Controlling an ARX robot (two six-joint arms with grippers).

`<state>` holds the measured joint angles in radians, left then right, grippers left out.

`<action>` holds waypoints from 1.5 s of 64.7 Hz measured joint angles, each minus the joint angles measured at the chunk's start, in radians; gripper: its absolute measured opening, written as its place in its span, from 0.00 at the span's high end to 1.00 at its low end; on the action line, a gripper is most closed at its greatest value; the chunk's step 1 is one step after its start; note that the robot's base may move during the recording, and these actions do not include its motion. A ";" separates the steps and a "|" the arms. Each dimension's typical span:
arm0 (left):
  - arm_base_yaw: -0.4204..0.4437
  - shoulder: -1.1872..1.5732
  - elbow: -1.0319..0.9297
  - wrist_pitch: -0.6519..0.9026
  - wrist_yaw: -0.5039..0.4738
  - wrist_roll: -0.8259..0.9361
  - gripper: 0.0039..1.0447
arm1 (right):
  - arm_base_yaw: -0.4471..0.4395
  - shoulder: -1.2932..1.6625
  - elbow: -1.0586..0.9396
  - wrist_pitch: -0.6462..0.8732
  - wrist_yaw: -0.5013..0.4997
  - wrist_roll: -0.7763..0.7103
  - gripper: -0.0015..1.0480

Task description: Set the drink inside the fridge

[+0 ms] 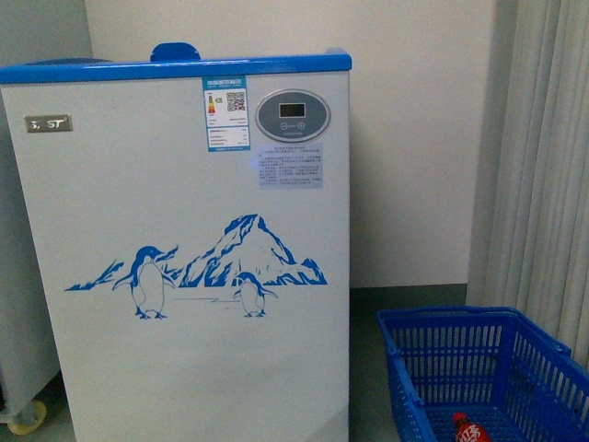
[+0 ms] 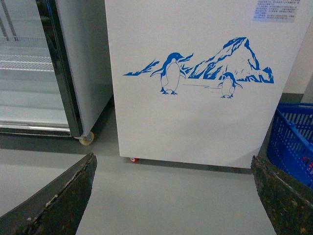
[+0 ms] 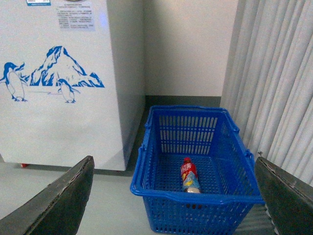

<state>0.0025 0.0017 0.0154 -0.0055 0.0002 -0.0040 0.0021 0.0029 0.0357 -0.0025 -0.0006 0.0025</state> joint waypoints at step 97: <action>0.000 0.000 0.000 0.000 0.001 0.000 0.08 | 0.000 0.000 0.000 0.000 0.000 0.000 0.07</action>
<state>0.0025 0.0017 0.0154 -0.0055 0.0010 -0.0040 0.0021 0.0029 0.0353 -0.0025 -0.0002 0.0025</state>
